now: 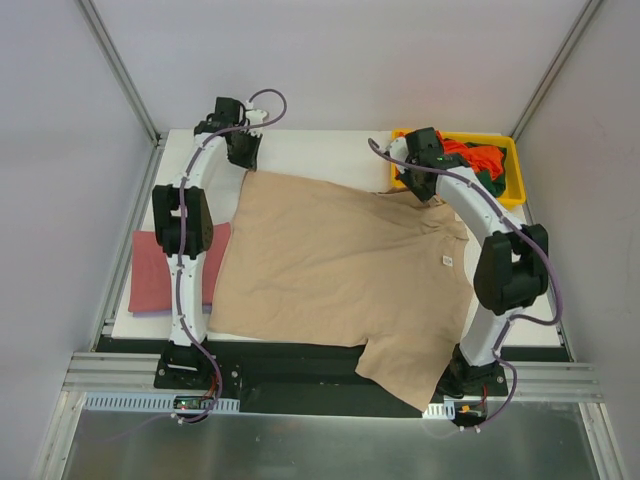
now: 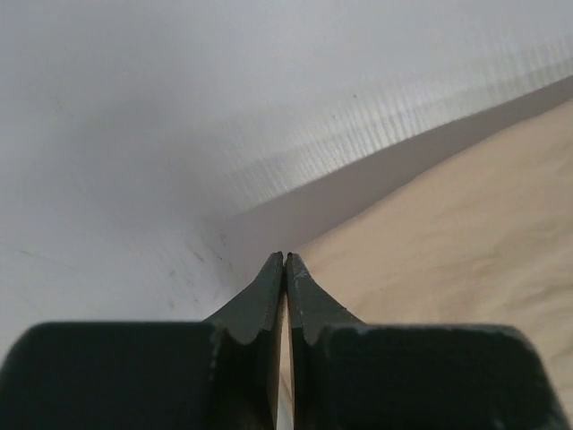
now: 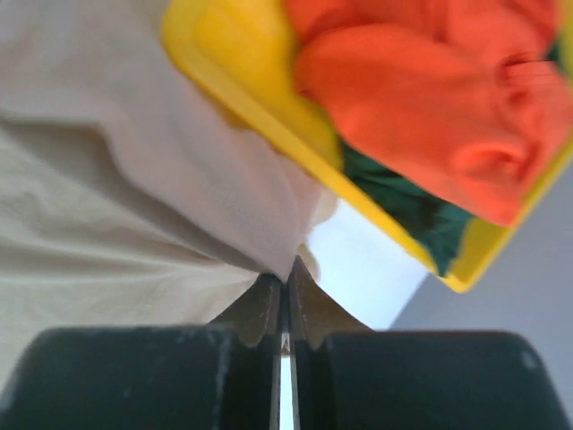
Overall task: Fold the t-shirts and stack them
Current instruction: Grap the side of the flattened tshirt furthest away from the robot with both arms
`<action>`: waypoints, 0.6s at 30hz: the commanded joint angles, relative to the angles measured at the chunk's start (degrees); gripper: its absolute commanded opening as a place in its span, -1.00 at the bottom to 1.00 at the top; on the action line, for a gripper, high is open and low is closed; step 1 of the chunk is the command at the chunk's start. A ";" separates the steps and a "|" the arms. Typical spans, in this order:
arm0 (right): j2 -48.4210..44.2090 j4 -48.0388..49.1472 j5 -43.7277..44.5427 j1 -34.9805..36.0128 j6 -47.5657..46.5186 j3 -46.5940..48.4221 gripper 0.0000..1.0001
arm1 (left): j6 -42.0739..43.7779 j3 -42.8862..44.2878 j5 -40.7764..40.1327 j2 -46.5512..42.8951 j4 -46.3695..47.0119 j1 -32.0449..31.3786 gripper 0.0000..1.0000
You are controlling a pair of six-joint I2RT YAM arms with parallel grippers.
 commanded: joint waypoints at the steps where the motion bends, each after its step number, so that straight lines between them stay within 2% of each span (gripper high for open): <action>1: -6.99 2.87 6.65 0.39 -5.08 2.06 -0.99 | 0.29 -1.57 0.91 -8.27 0.61 -0.06 -1.00; 12: 0.65 2.34 14.38 -0.13 -9.49 17.77 -0.99 | 0.20 0.88 -4.27 -7.58 2.54 -0.06 -1.00; 18: 7.59 1.65 17.37 -0.14 -9.40 28.77 -0.99 | 0.20 2.03 -3.31 -6.43 2.80 -0.06 -1.00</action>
